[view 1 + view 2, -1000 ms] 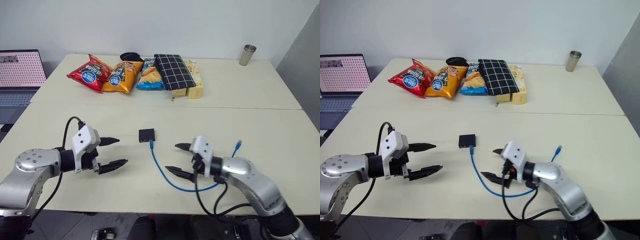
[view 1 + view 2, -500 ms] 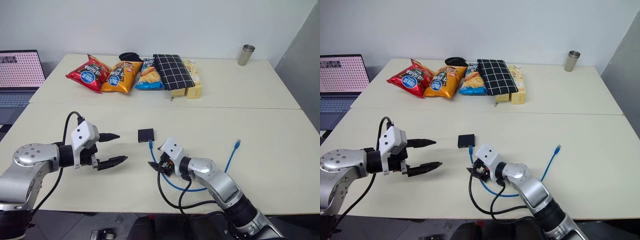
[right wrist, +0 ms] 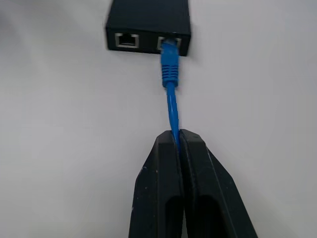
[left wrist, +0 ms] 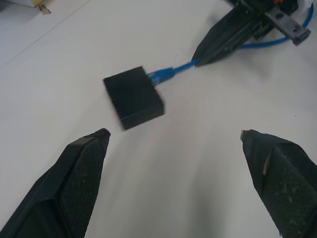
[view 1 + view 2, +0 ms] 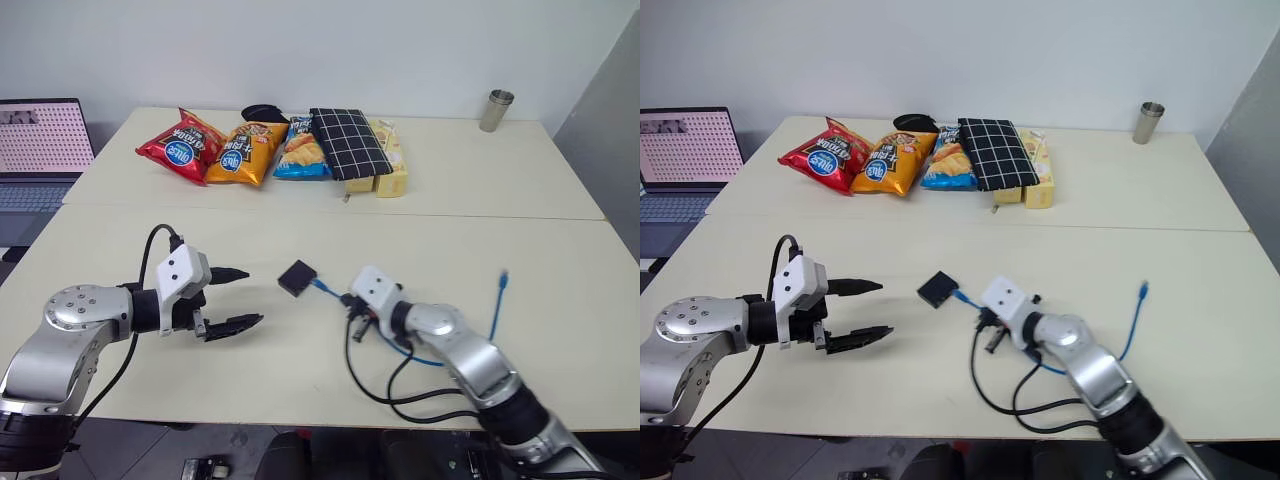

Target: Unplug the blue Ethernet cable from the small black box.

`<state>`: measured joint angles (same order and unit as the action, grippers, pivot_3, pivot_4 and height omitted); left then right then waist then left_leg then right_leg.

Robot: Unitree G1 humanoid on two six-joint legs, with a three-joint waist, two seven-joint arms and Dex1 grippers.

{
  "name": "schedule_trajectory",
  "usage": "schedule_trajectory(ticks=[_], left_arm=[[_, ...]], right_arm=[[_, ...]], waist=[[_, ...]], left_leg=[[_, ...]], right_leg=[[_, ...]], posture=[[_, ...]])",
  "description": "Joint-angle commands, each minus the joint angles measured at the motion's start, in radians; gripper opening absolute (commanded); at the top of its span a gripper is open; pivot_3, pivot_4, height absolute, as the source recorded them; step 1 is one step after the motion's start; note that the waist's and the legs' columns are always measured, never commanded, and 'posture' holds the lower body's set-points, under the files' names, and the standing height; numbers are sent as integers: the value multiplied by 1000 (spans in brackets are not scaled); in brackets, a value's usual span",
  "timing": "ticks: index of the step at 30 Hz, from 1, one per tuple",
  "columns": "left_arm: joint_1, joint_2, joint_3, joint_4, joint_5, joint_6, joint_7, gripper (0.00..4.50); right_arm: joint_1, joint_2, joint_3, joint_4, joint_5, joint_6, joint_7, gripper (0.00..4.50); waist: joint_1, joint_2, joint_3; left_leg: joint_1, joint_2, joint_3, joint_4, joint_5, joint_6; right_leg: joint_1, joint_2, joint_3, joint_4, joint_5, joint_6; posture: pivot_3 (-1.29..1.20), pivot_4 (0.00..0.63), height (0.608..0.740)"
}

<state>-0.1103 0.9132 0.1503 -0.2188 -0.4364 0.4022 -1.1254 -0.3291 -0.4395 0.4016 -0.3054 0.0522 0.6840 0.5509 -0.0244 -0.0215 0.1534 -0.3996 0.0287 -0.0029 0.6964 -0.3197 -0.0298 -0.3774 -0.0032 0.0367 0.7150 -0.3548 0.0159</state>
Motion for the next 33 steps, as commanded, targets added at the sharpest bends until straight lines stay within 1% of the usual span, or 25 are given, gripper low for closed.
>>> schedule_trajectory(ticks=[1,3,5,6,7,9,14,18,25,28,33], left_arm=[[-13,-9,-9,-11,3,-25,-3,4500],[-22,-17,-20,-6,4,-28,-4,4500],[-32,-26,-33,-3,6,-28,-2,4500],[-36,-30,-40,-2,6,-27,-2,4500],[-39,-33,-44,-2,4,-27,-2,4500],[-44,-38,-51,-5,2,-25,-2,4500],[-41,-40,-57,-27,-27,6,-7,4500],[-28,-39,-58,-79,-88,77,-16,4500],[-24,-48,-75,-96,-89,92,-9,4500],[-24,-56,-79,-95,-89,96,-3,4500],[-28,-75,-88,-87,-90,110,10,4500]], right_arm=[[61,-139,-96,-106,47,16,110,19],[85,-212,-127,-128,67,21,155,19],[92,-228,-151,-126,88,32,166,19],[92,-226,-154,-121,93,32,167,464],[91,-221,-155,-116,96,31,166,525],[85,-207,-152,-112,101,38,162,949],[53,-95,-181,-71,118,83,89,2057],[20,-28,-166,-4,104,69,54,2057],[-8,-5,-146,67,86,36,59,2057],[-13,-6,-152,73,85,27,58,1544],[-19,-30,-140,55,82,10,85,305]], waist=[[0,1,0],[-3,0,0],[-4,1,0],[-4,1,0],[-5,1,0],[-5,1,0],[-7,1,1],[-6,1,1],[-7,1,1],[-7,1,1],[-6,1,1]], left_leg=[[0,0,0,0,0,0],[0,0,0,0,0,1],[0,0,0,0,0,1],[0,0,0,0,0,1],[0,1,0,0,0,1],[0,1,0,0,0,1],[0,1,0,0,0,1],[0,1,1,0,0,0],[0,1,1,0,0,0],[0,1,1,0,0,0],[0,1,1,0,0,0]], right_leg=[[0,0,0,0,0,0],[0,0,0,-1,0,0],[0,0,0,0,0,0],[1,0,0,0,0,0],[1,1,0,0,0,0],[1,1,0,0,0,0],[0,1,1,0,0,0],[0,1,1,0,0,0],[0,1,1,0,0,0],[0,1,1,0,0,0],[0,1,1,0,0,0]], posture=[[0,150,740],[0,150,740],[0,150,740],[0,150,740],[0,150,740],[0,150,740],[0,150,740],[0,150,740],[0,150,740],[0,150,740],[0,150,740]])
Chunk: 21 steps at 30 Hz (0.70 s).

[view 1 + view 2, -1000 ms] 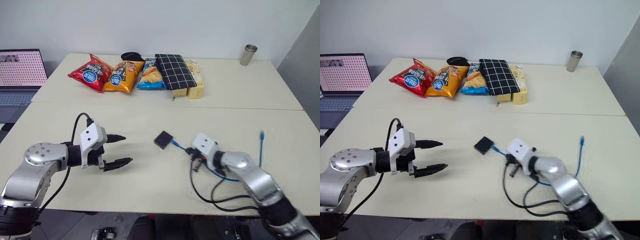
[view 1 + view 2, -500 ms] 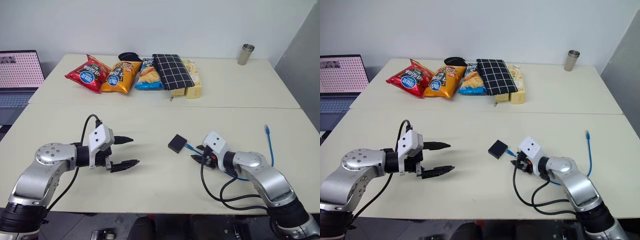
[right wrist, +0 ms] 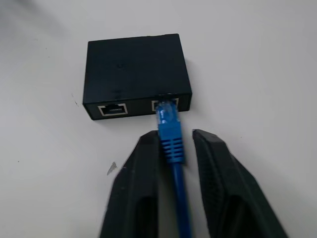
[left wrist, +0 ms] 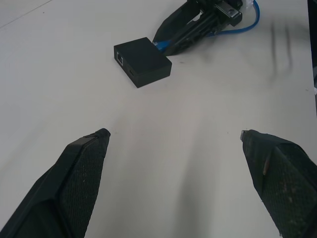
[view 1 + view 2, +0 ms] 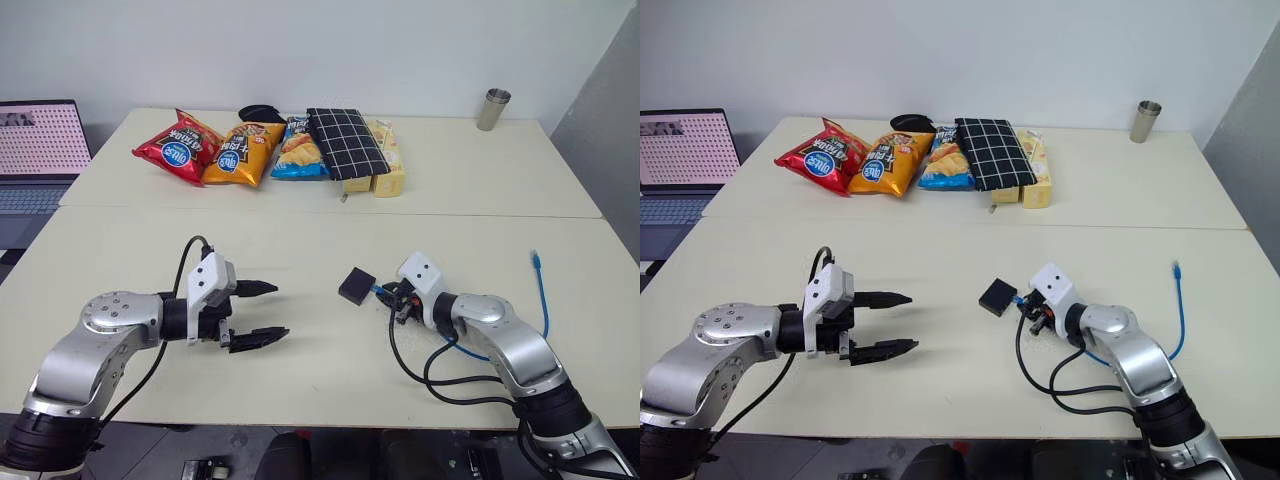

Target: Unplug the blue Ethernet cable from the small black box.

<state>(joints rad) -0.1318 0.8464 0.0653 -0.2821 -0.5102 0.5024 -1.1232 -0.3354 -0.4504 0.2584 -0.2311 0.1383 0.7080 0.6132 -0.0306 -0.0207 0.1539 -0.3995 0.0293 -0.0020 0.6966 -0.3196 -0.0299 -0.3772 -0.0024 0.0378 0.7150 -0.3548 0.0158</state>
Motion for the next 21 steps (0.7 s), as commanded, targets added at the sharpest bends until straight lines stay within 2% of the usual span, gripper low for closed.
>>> schedule_trajectory(ticks=[1,3,11,15,21], left_arm=[[-11,-17,-4,-20,-22,17,11,4500],[-20,-30,-6,-12,-31,39,18,4500],[-127,-137,28,46,-198,268,88,4500],[-171,-179,34,72,-252,335,126,4500],[-199,-227,47,80,-318,397,154,4500]], right_arm=[[-15,-32,12,-27,-9,-26,36,135],[-19,-54,27,-44,-19,-54,61,102],[-106,-212,161,-64,-276,-661,151,101],[-157,-210,168,-11,-349,-866,133,101],[-191,-165,147,20,-385,-981,107,100]], waist=[[0,0,0],[1,0,0],[-1,1,0],[-1,1,1],[-1,1,0]], left_leg=[[0,0,0,0,0,0],[0,0,0,0,0,0],[0,0,0,1,0,0],[0,0,0,1,2,-3],[0,0,0,1,2,-3]], right_leg=[[0,0,0,0,0,0],[0,0,0,0,0,0],[-1,0,0,0,0,0],[-1,1,0,0,0,0],[0,0,0,0,0,0]], posture=[[0,150,740],[0,150,740],[0,150,740],[0,150,740],[0,150,740]])
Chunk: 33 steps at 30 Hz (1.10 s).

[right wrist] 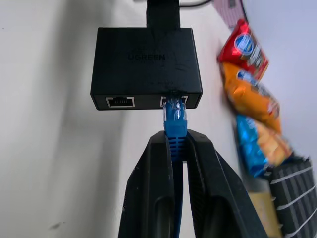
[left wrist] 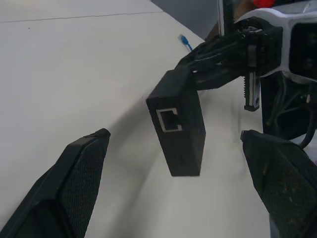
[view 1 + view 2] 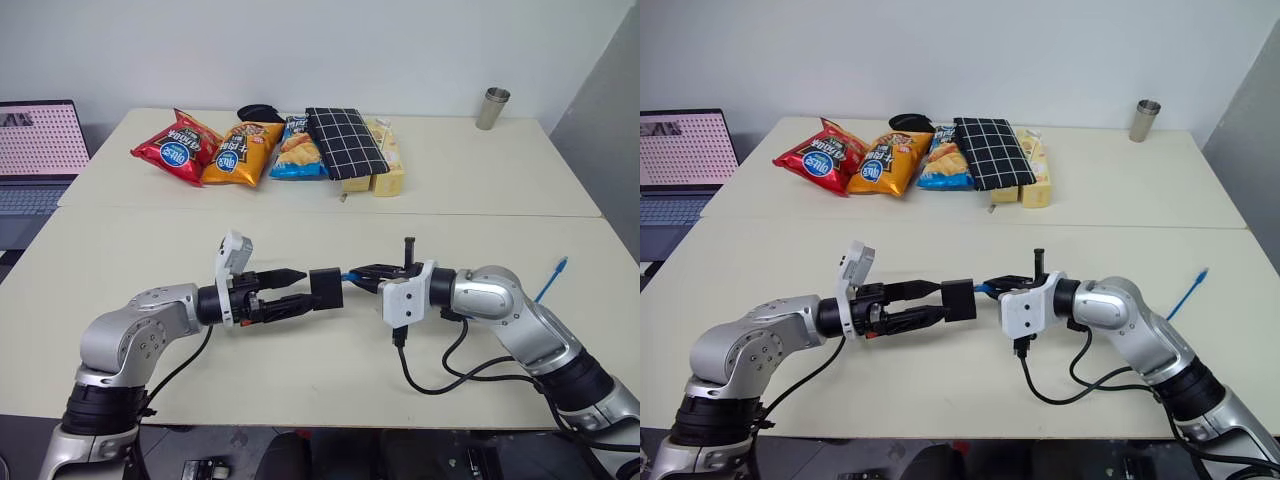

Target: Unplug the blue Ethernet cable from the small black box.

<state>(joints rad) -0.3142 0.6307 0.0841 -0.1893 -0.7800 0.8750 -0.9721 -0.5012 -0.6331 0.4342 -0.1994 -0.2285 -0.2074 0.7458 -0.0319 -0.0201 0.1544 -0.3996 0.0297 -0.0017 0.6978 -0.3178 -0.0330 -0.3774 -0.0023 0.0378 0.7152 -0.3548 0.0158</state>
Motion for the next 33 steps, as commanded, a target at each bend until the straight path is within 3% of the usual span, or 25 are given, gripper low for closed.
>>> schedule_trajectory(ticks=[1,3,20,24,26,30,33], left_arm=[[-16,-13,28,-12,-54,27,2,4500],[-16,-20,32,-11,-64,28,3,4500],[-20,-23,47,2,-110,43,-6,928],[-19,-20,44,4,-109,40,-8,800],[-25,-18,41,11,-105,38,-13,800],[-41,-13,26,21,-91,24,-35,800],[-48,-4,7,23,-68,2,-65,800]], right_arm=[[-28,23,-34,-9,-25,-83,-34,100],[-30,30,-44,-6,-34,-104,-43,100],[-23,58,-64,14,-63,-152,-63,99],[-17,53,-53,9,-56,-155,-37,99],[-15,51,-50,2,-42,-146,-19,800],[-9,30,-63,-40,27,-75,63,1671],[23,27,-107,-144,207,138,138,2347]], waist=[[0,0,0],[0,0,0],[0,0,0],[0,0,0],[0,0,0],[0,0,0],[2,0,0]], left_leg=[[0,0,0,0,0,0],[0,0,0,0,0,0],[0,0,0,0,0,0],[0,0,0,0,0,0],[0,0,0,0,0,0],[0,0,0,0,0,0],[0,0,0,0,0,0]], right_leg=[[0,0,0,0,0,0],[0,0,0,0,0,0],[0,0,0,0,0,0],[0,0,0,0,0,0],[0,0,0,0,0,0],[0,0,0,0,0,0],[0,0,0,0,0,0]], posture=[[0,150,740],[0,150,740],[0,150,740],[0,150,740],[0,150,740],[0,150,740],[0,150,740]])
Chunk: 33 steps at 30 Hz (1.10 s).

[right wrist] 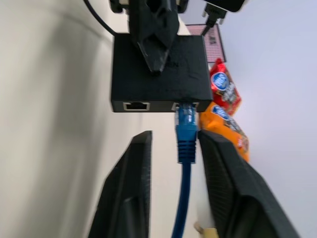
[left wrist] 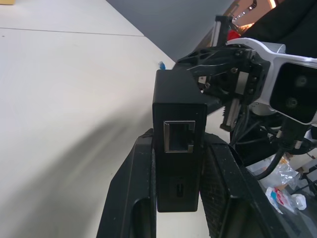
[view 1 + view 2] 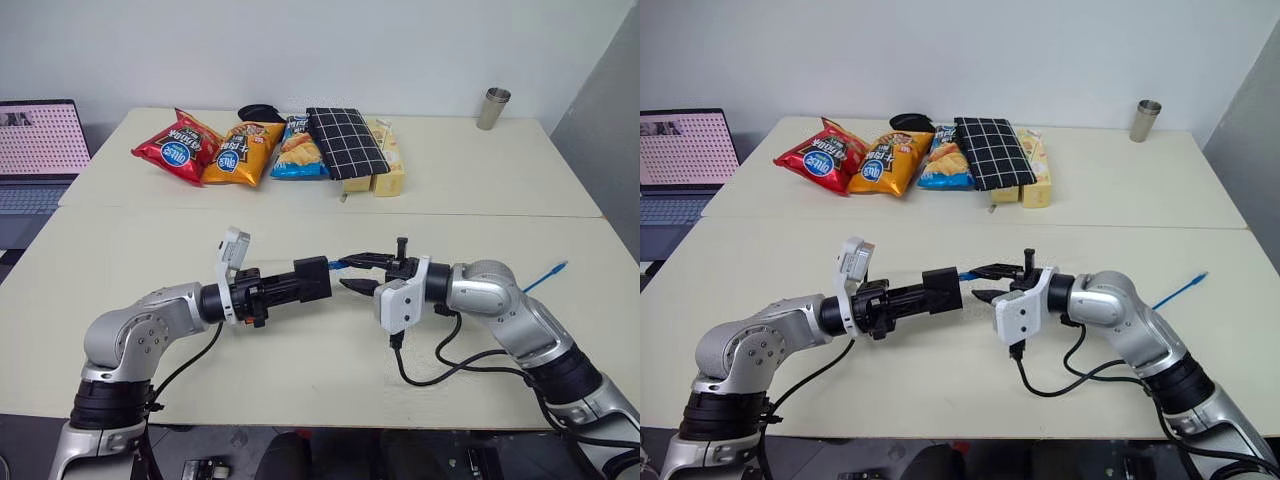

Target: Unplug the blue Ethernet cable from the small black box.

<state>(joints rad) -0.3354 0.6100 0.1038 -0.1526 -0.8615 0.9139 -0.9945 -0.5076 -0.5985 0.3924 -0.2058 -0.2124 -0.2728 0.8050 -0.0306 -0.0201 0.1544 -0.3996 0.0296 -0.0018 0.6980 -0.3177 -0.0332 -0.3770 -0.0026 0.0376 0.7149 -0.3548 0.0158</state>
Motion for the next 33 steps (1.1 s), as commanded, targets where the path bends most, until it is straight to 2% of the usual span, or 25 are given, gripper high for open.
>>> schedule_trajectory(ticks=[1,4,7,12,19,33], left_arm=[[-27,23,-24,-13,27,-51,-58,800],[-28,34,-47,-13,53,-88,-98,800],[-30,53,-74,-20,91,-149,-162,800],[-34,77,-107,-25,140,-231,-241,800],[-34,86,-108,-26,147,-255,-285,800],[-21,84,-118,-37,170,-283,-304,800]], right_arm=[[44,-5,-86,-182,273,318,93,2358],[59,8,-147,-279,482,613,96,2358],[52,51,-237,-321,733,914,33,2358],[49,70,-302,-319,907,1134,-13,2358],[33,77,-319,-287,995,1230,-29,2358],[-2,105,-256,-240,990,1233,0,2358]], waist=[[1,0,0],[1,0,0],[1,0,0],[0,0,0],[-1,0,0],[-1,0,0]], left_leg=[[0,0,0,0,0,0],[0,0,0,0,0,0],[0,0,-1,0,0,0],[0,0,-1,0,0,0],[0,0,-1,-1,0,1],[0,0,-1,-1,0,1]], right_leg=[[0,0,0,0,0,0],[1,0,0,0,0,0],[1,0,0,0,0,0],[1,0,-1,-1,0,0],[1,0,-1,-1,0,0],[1,0,0,-1,0,0]], posture=[[0,150,740],[0,150,740],[0,150,740],[0,150,740],[0,150,740],[0,150,740]])
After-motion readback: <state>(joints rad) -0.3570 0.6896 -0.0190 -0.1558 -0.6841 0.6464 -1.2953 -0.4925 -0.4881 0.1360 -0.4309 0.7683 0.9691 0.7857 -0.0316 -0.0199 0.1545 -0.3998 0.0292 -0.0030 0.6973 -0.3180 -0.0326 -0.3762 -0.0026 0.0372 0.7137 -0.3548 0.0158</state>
